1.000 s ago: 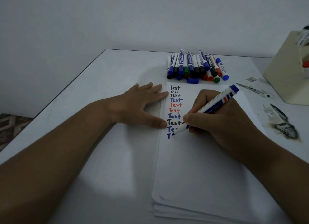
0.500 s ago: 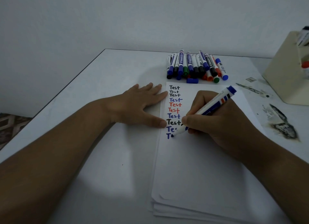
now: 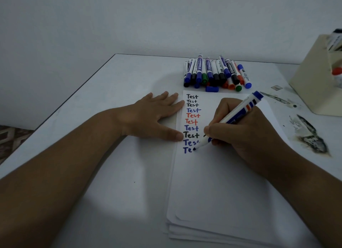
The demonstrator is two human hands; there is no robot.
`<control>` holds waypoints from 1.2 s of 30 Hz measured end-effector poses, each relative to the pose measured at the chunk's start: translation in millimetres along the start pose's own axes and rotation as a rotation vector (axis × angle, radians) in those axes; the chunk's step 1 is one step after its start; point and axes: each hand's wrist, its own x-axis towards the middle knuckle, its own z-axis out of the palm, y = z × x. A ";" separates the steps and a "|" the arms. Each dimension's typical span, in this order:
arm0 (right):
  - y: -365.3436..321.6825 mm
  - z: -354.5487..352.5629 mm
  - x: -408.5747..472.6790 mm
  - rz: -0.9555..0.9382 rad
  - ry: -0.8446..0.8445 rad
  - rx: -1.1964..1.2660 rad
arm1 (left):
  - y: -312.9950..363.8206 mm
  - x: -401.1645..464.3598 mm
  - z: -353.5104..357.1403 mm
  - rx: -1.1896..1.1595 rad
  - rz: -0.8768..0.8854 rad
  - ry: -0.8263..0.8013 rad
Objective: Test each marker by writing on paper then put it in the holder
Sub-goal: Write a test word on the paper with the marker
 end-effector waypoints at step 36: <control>8.7 -17.1 13.3 0.036 0.117 0.604 | -2.2 -1.4 2.2 -0.053 0.014 0.032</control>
